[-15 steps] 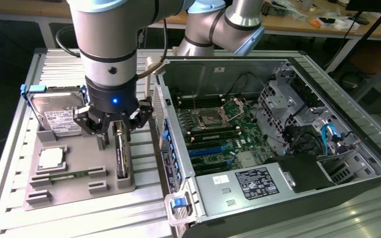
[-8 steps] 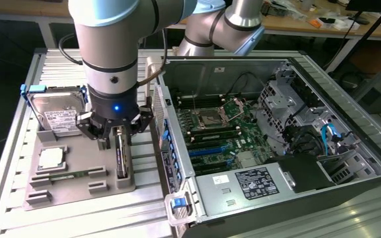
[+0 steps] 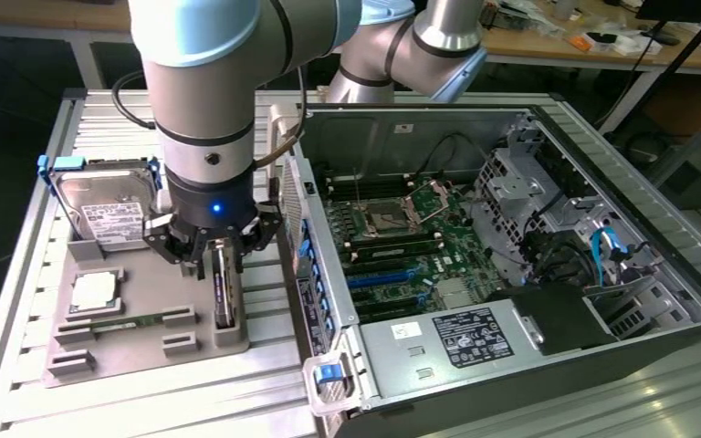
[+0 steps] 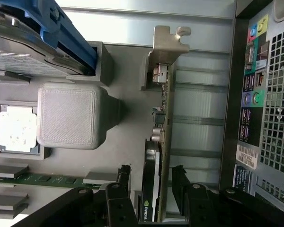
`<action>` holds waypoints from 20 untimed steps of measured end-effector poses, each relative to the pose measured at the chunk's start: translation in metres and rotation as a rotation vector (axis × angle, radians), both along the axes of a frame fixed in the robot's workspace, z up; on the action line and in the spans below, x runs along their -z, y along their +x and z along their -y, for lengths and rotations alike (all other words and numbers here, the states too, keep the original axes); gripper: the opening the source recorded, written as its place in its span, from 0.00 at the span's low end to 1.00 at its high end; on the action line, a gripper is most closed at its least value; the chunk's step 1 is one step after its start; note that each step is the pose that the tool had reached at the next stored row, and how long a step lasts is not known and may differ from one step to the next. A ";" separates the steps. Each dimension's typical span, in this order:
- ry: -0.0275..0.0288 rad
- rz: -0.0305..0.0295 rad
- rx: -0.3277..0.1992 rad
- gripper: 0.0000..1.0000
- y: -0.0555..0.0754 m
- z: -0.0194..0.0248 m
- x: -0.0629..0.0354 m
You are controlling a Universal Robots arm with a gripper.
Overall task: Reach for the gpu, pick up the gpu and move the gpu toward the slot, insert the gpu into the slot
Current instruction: 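Pick up the gpu and move the gpu toward the slot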
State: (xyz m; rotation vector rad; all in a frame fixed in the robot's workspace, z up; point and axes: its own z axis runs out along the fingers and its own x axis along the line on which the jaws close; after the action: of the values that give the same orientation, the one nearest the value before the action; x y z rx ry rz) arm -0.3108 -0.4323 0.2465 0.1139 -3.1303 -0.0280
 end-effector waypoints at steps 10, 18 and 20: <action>0.0001 0.0001 0.044 0.48 0.000 0.0000 0.0006; 0.0001 0.0002 0.044 0.40 0.000 0.0000 0.0006; 0.0001 0.0002 0.044 0.28 0.000 0.0000 0.0006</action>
State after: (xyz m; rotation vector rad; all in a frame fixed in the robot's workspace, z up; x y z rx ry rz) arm -0.3107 -0.4323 0.2459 0.0453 -3.1327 -0.0284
